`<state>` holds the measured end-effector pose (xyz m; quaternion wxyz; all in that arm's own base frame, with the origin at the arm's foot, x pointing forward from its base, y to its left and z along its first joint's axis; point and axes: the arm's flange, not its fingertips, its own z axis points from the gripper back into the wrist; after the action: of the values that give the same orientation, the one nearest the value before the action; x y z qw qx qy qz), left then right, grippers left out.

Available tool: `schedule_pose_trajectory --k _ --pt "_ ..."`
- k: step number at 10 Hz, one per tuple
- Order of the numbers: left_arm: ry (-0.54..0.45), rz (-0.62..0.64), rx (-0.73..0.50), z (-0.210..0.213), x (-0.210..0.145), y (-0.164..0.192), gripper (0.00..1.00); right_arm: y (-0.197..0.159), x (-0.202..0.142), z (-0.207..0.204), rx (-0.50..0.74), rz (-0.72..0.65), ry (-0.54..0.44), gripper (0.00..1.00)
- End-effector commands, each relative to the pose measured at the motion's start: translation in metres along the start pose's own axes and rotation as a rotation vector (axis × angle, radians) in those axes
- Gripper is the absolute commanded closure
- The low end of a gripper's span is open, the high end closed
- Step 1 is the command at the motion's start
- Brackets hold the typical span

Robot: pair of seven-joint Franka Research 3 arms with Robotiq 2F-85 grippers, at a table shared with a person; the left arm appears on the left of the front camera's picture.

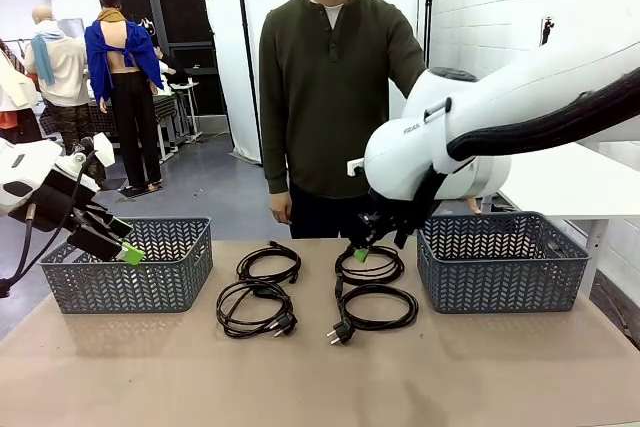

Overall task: Organize the cables according to human instructions.
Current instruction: Pick up a bundle of cables and place it in the basket indicated by the human.

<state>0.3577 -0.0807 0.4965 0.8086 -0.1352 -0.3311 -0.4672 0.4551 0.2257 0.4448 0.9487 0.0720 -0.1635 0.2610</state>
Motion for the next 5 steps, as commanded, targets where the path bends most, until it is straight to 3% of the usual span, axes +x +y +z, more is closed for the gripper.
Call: schedule_pose_trajectory --k 1,5 --pt "-0.010 0.001 -0.015 -0.0010 -0.0018 0.0027 0.00 -0.0010 0.0063 0.0041 -0.040 -0.012 0.027 0.00" --pt "-0.010 0.001 -0.015 -0.0010 -0.0018 0.0027 0.00 0.0000 0.0000 0.0000 0.000 0.000 0.000 0.00"
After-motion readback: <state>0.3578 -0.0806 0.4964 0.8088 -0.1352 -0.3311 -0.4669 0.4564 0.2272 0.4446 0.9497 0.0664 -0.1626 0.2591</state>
